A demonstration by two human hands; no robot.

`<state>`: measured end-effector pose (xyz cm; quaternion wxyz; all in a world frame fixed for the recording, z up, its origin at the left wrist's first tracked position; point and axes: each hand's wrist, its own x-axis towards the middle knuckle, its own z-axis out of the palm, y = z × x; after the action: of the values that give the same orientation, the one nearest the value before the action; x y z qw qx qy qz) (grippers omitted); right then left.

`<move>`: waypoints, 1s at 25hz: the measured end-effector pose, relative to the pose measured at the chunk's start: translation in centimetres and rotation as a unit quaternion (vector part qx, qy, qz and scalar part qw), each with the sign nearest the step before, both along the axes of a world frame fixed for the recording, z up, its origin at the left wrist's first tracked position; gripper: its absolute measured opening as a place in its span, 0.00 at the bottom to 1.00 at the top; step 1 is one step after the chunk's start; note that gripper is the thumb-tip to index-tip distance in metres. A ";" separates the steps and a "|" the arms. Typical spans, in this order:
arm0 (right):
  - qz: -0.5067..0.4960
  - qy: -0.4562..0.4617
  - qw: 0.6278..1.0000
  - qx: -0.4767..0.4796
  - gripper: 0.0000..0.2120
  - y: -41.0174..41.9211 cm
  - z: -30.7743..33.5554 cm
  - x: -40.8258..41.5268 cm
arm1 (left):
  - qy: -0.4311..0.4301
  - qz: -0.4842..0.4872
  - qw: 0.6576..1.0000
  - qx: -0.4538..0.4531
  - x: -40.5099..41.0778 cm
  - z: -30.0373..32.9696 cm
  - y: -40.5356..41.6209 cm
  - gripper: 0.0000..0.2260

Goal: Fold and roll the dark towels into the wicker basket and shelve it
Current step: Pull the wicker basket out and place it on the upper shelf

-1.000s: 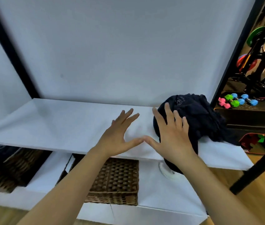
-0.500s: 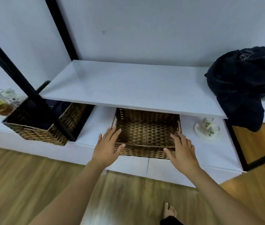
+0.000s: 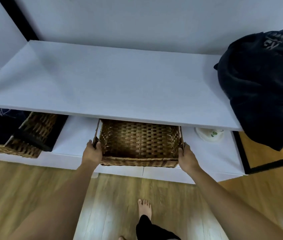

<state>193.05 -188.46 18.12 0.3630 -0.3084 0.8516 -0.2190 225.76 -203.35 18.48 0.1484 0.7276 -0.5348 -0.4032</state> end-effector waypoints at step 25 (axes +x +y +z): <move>-0.030 -0.090 0.971 -0.220 0.12 13.4 3.5 14.9 | 0.187 0.141 0.960 -0.154 16.2 7.9 17.1 0.11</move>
<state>208.00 -175.02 21.58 0.3545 -0.3344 0.7552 -0.4383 241.92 -186.21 26.40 0.4115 0.6756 -0.4447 -0.4200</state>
